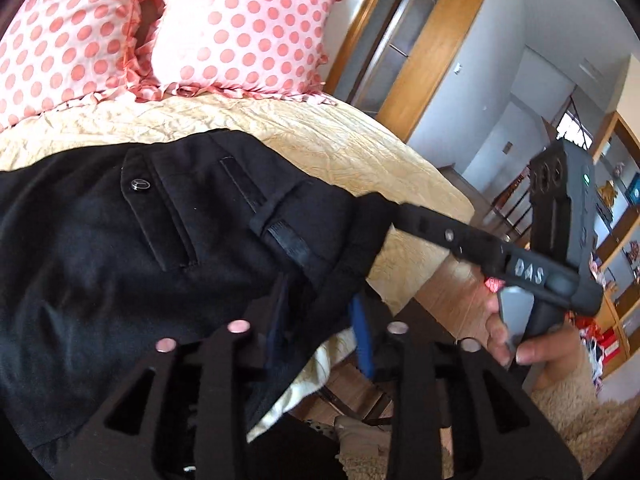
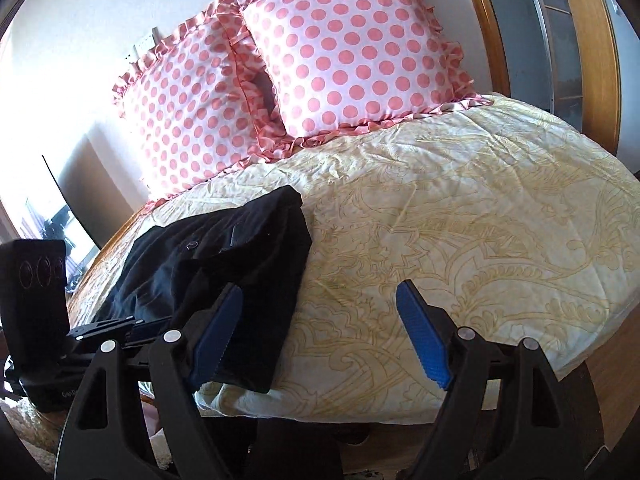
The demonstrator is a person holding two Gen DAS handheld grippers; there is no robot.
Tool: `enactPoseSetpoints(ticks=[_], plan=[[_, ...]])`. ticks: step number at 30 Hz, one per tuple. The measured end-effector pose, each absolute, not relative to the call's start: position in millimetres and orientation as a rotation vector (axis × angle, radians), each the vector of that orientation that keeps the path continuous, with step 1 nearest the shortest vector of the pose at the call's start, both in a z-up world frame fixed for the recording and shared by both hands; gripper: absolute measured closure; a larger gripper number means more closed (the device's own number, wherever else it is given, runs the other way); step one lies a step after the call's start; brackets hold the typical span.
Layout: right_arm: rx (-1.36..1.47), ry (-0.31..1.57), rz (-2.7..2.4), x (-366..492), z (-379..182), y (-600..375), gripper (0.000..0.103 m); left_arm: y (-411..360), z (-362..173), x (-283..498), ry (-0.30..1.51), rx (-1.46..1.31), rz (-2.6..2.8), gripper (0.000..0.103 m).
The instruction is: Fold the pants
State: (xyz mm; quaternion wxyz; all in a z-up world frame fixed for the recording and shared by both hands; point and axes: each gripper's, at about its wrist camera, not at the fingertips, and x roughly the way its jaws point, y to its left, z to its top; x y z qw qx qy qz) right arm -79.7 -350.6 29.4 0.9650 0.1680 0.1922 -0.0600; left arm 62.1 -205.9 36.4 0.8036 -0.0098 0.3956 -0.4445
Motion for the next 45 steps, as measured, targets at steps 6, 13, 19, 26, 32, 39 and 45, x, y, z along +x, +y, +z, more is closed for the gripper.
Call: enactPoseSetpoints(ticks=[6,13,19,26,32,39,45], plan=[[0.322,0.377,-0.054,-72,46,-341,0.023,-178,58,41,0.784,0.058,-0.984,0.002],[0.263,0.520,-0.009,-15,41,-319,0.033,-112,63,80,0.757,0.019,-0.544,0.002],[0.302,0.630,0.012,14,23,-321,0.046,-78,49,95,0.810,-0.008,-0.417,0.002],[0.179,0.603,0.021,-2,31,-299,0.086,-73,30,107,0.855,-0.001,-0.392,0.002],[0.196,0.591,0.034,-32,27,-287,0.089,-70,25,105,0.863,-0.007,-0.392,0.002],[0.071,0.601,-0.070,-28,21,-277,0.082,-70,22,106,0.880,0.001,-0.399,0.002],[0.020,0.471,-0.086,-32,54,-272,0.068,-59,44,110,0.786,-0.020,-0.382,0.002]])
